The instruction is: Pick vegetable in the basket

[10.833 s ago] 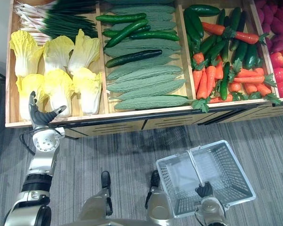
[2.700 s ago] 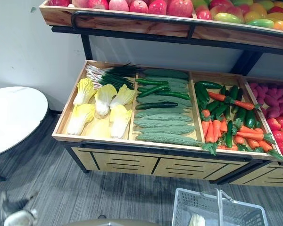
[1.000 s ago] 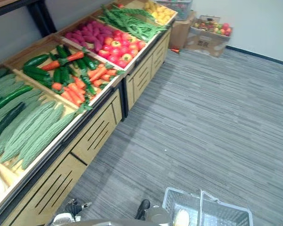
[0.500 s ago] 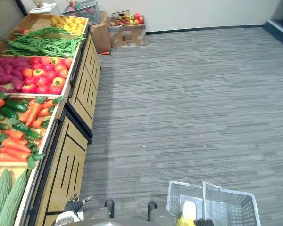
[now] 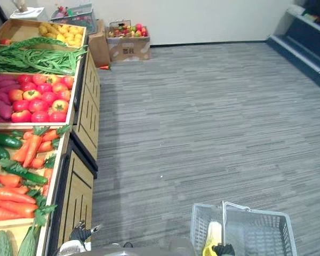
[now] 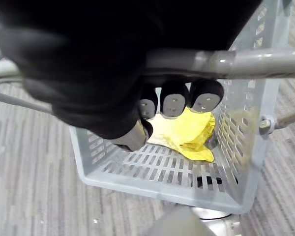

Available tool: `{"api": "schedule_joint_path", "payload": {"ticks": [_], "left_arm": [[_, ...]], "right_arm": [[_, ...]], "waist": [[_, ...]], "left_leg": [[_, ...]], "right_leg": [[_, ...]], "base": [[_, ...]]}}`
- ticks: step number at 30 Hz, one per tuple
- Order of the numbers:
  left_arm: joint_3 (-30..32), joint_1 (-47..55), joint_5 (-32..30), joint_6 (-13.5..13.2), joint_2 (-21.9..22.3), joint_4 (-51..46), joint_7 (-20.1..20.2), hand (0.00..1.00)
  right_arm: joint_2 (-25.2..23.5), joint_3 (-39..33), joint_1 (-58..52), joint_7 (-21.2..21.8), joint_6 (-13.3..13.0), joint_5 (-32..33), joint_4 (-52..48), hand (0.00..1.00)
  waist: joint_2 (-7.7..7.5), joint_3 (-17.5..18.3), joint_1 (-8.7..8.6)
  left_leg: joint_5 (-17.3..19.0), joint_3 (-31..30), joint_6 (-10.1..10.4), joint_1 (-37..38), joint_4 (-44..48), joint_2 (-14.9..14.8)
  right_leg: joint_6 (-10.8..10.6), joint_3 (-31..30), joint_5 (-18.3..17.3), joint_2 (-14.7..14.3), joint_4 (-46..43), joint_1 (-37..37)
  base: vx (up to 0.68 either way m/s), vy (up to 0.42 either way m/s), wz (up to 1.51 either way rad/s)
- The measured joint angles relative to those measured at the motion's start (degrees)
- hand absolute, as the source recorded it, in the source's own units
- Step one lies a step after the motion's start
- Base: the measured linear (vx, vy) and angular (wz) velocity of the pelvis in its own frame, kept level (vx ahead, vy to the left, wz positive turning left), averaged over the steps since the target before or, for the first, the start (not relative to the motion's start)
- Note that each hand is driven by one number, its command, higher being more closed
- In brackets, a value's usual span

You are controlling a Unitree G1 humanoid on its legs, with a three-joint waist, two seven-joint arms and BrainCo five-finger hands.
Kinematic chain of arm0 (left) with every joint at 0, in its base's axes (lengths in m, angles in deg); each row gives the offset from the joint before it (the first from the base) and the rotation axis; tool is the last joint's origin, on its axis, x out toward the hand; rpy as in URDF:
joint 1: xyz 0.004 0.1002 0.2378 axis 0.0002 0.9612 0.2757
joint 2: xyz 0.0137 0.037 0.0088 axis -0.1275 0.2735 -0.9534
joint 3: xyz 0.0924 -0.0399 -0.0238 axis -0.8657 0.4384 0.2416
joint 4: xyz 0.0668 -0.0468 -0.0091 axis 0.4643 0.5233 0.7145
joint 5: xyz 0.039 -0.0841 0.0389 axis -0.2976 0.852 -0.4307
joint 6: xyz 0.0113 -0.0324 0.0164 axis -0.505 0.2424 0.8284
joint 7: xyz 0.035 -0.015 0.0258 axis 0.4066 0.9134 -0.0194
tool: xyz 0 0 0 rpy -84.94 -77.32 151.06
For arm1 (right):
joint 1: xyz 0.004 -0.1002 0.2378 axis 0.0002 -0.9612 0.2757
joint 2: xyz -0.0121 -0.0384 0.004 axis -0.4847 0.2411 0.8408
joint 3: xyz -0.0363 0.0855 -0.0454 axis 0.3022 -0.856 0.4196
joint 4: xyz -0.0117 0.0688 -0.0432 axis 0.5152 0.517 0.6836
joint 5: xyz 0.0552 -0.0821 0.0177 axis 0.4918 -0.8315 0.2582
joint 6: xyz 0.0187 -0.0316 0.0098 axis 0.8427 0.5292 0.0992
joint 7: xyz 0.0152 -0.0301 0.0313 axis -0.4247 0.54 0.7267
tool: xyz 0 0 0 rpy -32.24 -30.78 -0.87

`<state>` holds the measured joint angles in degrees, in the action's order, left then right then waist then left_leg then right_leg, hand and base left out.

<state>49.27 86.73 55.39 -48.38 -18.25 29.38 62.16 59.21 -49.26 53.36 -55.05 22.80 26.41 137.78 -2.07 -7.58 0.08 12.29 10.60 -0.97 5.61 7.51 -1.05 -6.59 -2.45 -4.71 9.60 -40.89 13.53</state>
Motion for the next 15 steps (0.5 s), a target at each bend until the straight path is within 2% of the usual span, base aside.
{"api": "schedule_joint_path", "payload": {"ticks": [1, 2, 3, 4, 6, 7, 9, 10, 11, 12, 13, 14, 15], "left_arm": [[-0.2, -0.3, -0.3, 0.4, -0.2, 0.0, 0.0, 0.0], [-0.5, -0.4, -0.5, 0.7, -0.1, 0.0, -0.1, 0.0], [-0.5, -0.4, -1.0, 0.9, 0.0, 0.0, -0.2, 0.0], [-0.7, -0.6, -1.8, 1.1, 0.0, 0.0, -0.4, 0.0], [-1.1, -2.5, -1.8, 1.8, 0.4, -0.3, -0.8, 0.0], [-1.8, -4.2, -1.8, 1.8, 0.4, -0.9, -1.2, 0.0], [-3.0, -6.7, -1.8, 1.8, 0.4, -3.6, -1.6, 0.0], [-3.4, -8.2, -1.8, 1.7, 0.3, -5.9, -2.0, 0.0], [-3.4, -8.9, -1.8, 1.6, 0.3, -6.9, -2.1, 0.0], [-3.9, -10.3, -1.7, 0.9, 0.0, -8.0, -2.3, 0.0], [-4.2, -10.4, -1.7, 0.7, 0.1, -8.1, -2.3, 0.0], [-5.7, -10.7, -1.5, 0.3, 0.8, -9.3, -2.2, 0.0], [-6.4, -10.5, -1.3, 0.0, 1.2, -10.2, -2.3, 0.0]], "right_arm": [[-0.7, 0.3, -0.8, 0.0, -0.3, 0.3, -0.6, 1.0], [-1.3, 0.4, -1.7, 0.0, -0.5, 0.4, -0.8, 1.0], [-1.6, 0.3, -1.7, 0.0, -0.5, 0.5, -0.8, 1.0], [-1.7, 0.2, -1.6, 0.0, -0.5, 1.0, -0.8, 1.0], [-1.9, -1.0, -1.5, 0.0, -0.3, 1.6, -0.8, 1.0], [-2.0, -2.1, -1.5, 0.0, 0.0, 1.6, -0.8, 1.0], [-2.0, -3.6, -2.1, 0.0, 0.3, 1.6, -0.8, 1.0], [-2.0, -4.1, -2.9, 0.1, 1.2, 1.6, -0.8, 1.0], [-2.1, -4.1, -3.4, 0.2, 1.4, 1.6, -0.8, 1.0], [-2.1, -4.3, -4.1, 0.2, 1.8, 1.6, -0.4, 1.0], [-1.9, -4.8, -4.2, 0.2, 2.0, 1.6, -0.4, 1.0], [-1.8, -6.7, -4.2, 0.2, 2.2, 1.6, -0.3, 1.0], [-1.1, -7.0, -3.5, 0.2, 2.3, 1.6, 0.0, 1.0]], "waist": [[-0.26, 0.0, -0.1], [-0.2, 0.1, -0.27], [-0.09, 0.0, -0.55], [0.09, 0.0, -1.39], [1.07, -0.3, -1.59], [1.78, -0.8, -1.59], [2.27, -1.4, -1.68], [2.11, -1.4, -1.65], [1.99, -1.3, -1.69], [2.21, -1.3, -2.5], [2.86, -1.3, -3.29], [4.08, -0.9, -3.22], [4.73, -0.8, -3.45]], "left_leg": [[0.9, -0.1, -0.1, 1.6, 0.3, 0.0], [1.9, -0.2, -0.1, 2.9, 0.4, -0.3], [2.3, -0.1, 0.1, 3.4, 0.3, -0.7], [2.7, -0.3, 0.6, 3.8, 0.3, -1.7], [3.5, -0.4, 2.0, 4.0, 0.4, -3.9], [4.1, -0.4, 3.1, 4.3, 0.5, -5.7], [5.4, -0.5, 5.3, 6.1, 0.0, -8.0], [6.2, -0.6, 6.7, 7.7, -0.8, -9.0], [6.6, -0.8, 7.4, 8.4, -1.4, -9.5], [7.5, -2.2, 7.4, 10.3, -2.6, -10.9], [7.3, -3.1, 7.5, 10.6, -2.6, -11.6], [4.6, -3.8, 7.9, 10.3, -1.5, -13.1], [1.7, -5.3, 8.3, 9.2, 0.5, -14.1]], "right_leg": [[0.2, 0.8, -0.7, 0.3, -3.9, 0.8], [1.6, 2.4, -1.6, 0.5, -5.6, 1.8], [1.7, 4.0, -2.4, 0.5, -4.7, 2.5], [2.1, 6.6, -3.0, 0.4, -1.4, 3.5], [2.0, 10.4, -2.8, 0.0, 6.4, 4.8], [1.3, 11.5, -2.0, -0.6, 12.4, 5.3], [-0.5, 11.7, -0.6, -0.5, 20.5, 5.7], [-0.3, 11.3, 1.1, -0.1, 24.2, 6.1], [-0.4, 11.3, 1.4, 0.2, 25.1, 6.0], [-0.5, 12.4, 4.7, 0.5, 22.4, 6.4], [0.0, 13.1, 4.5, 0.2, 19.6, 7.0], [1.6, 13.9, -0.2, -0.6, 14.6, 8.8], [2.9, 14.8, -2.2, -1.2, 12.4, 9.1]], "base": [[0.17, 0.029, -0.05], [0.15, -0.003, 0.03], [0.23, -0.06, 0.04], [0.23, -0.083, 0.02], [0.31, -0.158, 0.01], [0.31, -0.197, 0.01], [0.38, -0.287, 0.05], [0.41, -0.355, 0.1], [0.44, -0.419, 0.25], [0.36, -0.358, 0.38], [0.47, -0.445, 0.35], [0.48, -0.45, 0.13], [0.47, -0.458, 0.03]]}}
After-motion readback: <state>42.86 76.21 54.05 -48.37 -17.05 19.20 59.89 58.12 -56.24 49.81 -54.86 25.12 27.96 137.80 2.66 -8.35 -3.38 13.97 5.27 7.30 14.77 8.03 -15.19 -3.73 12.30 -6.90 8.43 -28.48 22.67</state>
